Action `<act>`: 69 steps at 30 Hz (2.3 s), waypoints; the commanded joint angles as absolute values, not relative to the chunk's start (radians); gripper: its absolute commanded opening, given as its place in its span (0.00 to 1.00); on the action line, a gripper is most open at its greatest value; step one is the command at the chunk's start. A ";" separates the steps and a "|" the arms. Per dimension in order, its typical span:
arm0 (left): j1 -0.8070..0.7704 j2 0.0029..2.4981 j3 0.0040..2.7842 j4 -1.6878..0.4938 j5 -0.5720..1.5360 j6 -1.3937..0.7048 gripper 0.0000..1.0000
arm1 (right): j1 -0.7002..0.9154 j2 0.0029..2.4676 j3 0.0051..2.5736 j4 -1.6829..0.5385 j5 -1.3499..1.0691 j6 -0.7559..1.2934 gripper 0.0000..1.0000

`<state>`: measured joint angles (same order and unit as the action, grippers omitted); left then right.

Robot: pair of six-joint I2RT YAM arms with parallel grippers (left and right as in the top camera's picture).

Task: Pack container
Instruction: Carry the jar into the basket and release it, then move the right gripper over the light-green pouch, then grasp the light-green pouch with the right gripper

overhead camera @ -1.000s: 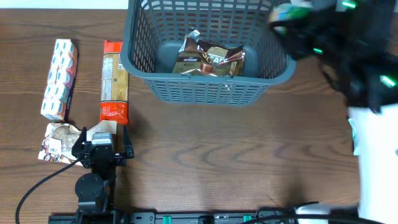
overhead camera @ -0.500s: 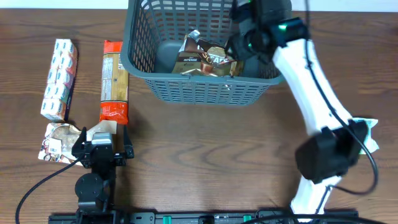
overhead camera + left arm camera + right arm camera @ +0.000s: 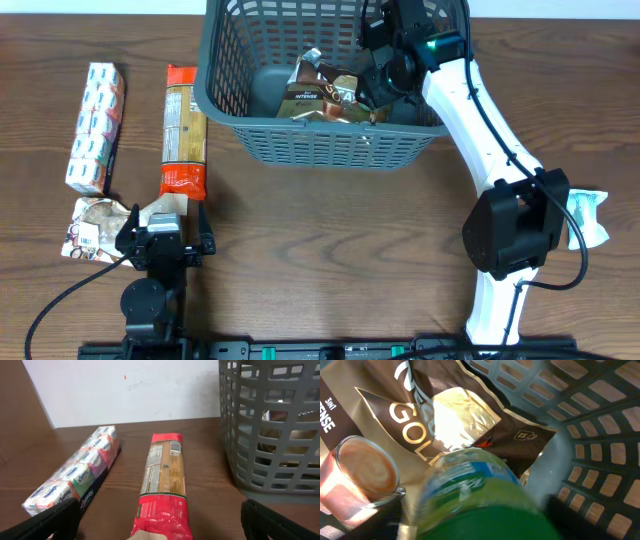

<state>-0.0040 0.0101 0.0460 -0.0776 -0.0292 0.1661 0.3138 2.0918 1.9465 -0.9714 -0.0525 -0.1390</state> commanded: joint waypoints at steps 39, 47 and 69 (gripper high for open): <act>-0.008 0.004 0.018 -0.096 -0.034 0.183 0.99 | -0.507 1.704 2.280 -1.695 0.234 0.133 0.99; -0.008 0.004 0.018 -0.096 -0.034 0.183 0.98 | -0.543 1.817 1.916 -1.507 0.171 -0.083 0.99; -0.008 0.004 0.018 -0.096 -0.034 0.183 0.98 | -0.583 1.885 1.397 -1.044 0.341 -0.273 0.99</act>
<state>-0.0040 0.0101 0.0460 -0.0776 -0.0292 0.1661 -0.5583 1.8904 1.3983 -1.0489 0.2272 -0.2810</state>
